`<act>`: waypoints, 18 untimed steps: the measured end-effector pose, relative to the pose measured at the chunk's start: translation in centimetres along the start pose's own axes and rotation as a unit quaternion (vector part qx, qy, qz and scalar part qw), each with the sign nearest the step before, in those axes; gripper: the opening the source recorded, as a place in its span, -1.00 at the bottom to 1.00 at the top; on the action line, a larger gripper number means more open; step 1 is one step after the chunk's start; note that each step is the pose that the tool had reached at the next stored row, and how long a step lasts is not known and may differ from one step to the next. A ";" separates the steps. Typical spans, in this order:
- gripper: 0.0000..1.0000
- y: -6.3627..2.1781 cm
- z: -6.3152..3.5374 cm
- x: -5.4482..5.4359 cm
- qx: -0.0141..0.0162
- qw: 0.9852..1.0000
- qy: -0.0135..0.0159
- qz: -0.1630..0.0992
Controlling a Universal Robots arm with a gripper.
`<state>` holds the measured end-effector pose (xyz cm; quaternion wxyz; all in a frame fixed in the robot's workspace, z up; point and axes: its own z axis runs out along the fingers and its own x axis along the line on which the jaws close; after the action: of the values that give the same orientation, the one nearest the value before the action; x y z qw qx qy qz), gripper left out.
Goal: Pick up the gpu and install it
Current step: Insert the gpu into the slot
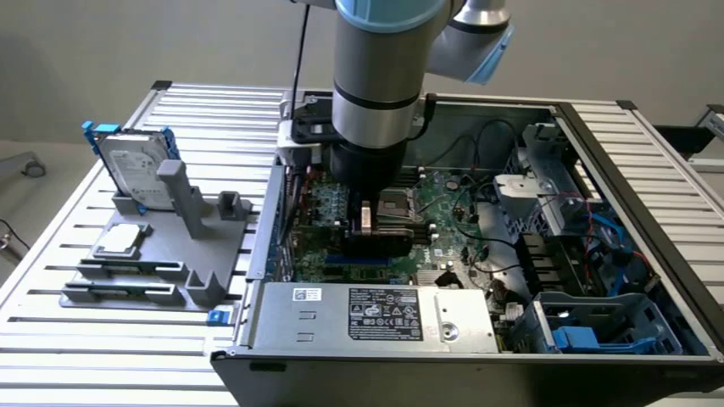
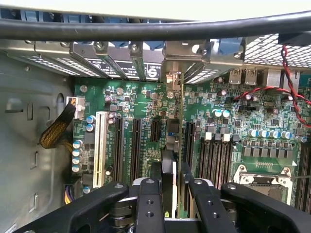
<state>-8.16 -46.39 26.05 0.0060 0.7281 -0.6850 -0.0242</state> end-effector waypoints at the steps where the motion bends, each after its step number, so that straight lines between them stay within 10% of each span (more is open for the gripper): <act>1: -0.48 0.00 -0.03 0.0 0.000 1.000 0.000 0.000; 18: -0.48 0.00 0.01 0.0 -0.005 1.000 0.000 0.000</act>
<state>-8.16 -46.42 26.04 0.0100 0.7280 -0.6849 -0.0277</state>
